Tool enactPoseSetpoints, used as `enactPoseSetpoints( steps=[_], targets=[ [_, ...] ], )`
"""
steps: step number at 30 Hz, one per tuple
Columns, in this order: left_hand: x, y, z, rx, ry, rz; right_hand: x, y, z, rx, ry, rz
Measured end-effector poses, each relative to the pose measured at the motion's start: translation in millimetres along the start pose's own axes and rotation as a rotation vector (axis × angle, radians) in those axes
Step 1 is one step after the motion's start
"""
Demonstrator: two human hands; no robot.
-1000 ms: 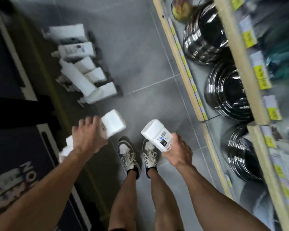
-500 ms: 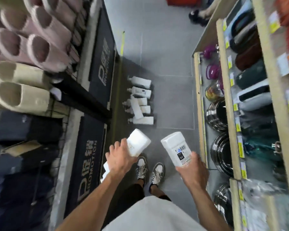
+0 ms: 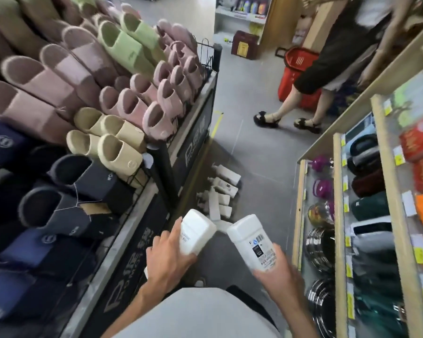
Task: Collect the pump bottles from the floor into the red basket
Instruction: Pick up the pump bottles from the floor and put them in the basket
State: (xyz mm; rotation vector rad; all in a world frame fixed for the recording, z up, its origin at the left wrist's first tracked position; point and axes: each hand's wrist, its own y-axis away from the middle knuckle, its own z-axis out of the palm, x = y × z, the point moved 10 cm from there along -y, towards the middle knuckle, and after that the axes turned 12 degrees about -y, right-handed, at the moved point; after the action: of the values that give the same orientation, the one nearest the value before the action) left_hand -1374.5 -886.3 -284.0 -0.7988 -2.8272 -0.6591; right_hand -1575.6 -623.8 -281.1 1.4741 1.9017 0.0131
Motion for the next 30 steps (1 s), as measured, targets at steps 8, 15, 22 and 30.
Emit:
enactPoseSetpoints(
  steps=[8, 15, 22, 30],
  targets=[
    [-37.3, 25.3, -30.8, 0.107, 0.079, -0.191, -75.2, -38.2, -8.4, -0.063, 0.046, -0.242],
    [-66.7, 80.5, -25.6, 0.179, 0.111, -0.466, -123.7, -54.9, 8.1, -0.216, 0.126, -0.465],
    [-81.1, 152.2, -9.7, 0.232, 0.197, -0.726, -151.4, -42.8, 40.8, -0.402, 0.173, -0.641],
    [-107.5, 270.2, 22.5, 0.303, 0.336, -1.064, -183.5, 22.7, 92.6, -0.618, 0.308, -0.888]
  ],
)
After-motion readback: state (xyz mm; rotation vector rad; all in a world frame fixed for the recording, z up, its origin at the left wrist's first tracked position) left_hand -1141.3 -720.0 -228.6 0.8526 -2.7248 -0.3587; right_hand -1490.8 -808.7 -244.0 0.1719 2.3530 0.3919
